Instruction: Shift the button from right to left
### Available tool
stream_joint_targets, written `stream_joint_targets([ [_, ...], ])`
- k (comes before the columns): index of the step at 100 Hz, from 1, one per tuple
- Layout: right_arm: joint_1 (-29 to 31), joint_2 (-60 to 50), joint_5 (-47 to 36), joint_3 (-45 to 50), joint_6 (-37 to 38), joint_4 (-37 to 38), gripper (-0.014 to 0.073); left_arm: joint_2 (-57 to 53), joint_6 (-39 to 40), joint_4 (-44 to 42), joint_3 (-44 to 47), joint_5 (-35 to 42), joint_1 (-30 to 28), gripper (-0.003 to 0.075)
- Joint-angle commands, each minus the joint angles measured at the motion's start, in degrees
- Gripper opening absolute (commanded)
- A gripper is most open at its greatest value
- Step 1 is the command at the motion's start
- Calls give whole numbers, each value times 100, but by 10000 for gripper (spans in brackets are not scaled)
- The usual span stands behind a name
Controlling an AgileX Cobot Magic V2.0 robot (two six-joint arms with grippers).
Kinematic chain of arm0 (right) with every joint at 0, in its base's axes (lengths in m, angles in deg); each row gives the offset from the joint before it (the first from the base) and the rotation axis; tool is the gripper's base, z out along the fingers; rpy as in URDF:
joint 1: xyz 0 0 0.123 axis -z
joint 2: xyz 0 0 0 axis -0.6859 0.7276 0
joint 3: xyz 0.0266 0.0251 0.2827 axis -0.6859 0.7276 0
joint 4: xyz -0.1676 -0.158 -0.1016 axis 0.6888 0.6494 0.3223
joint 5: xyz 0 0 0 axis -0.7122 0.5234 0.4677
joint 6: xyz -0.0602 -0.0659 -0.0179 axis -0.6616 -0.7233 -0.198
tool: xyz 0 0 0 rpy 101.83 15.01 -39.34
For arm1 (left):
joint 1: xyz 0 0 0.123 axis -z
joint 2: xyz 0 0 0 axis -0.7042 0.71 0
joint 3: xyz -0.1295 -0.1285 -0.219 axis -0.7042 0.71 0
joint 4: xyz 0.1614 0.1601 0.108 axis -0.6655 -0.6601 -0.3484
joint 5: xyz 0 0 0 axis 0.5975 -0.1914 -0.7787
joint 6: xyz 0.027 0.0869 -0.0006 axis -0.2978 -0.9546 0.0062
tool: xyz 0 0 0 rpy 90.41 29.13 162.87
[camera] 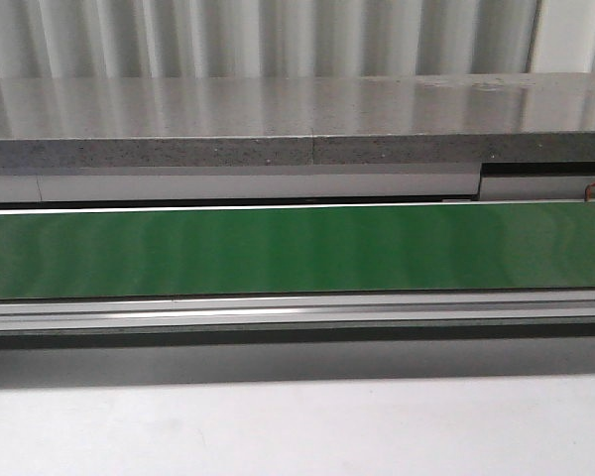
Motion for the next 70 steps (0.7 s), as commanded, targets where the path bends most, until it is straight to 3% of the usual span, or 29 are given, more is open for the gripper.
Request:
stream_joint_targets([
  [1, 23, 56, -323, -194, -6, -19, 478, -187, 17, -13, 147, 455, 53, -20],
  [10, 23, 56, -390, -194, 0, -19, 610, -187, 17, -13, 147, 455, 53, -20],
  [26, 23, 328, -199, -544, 485, 241, 612, -187, 17, -13, 147, 455, 53, -20],
  [46, 42, 1435, 641, -1401, 831, 1357, 612, -187, 17, -13, 147, 455, 53, -20],
  [70, 668, 2606, 252, -2097, 728, 1548, 612, -187, 17, -13, 147, 455, 53, -20],
])
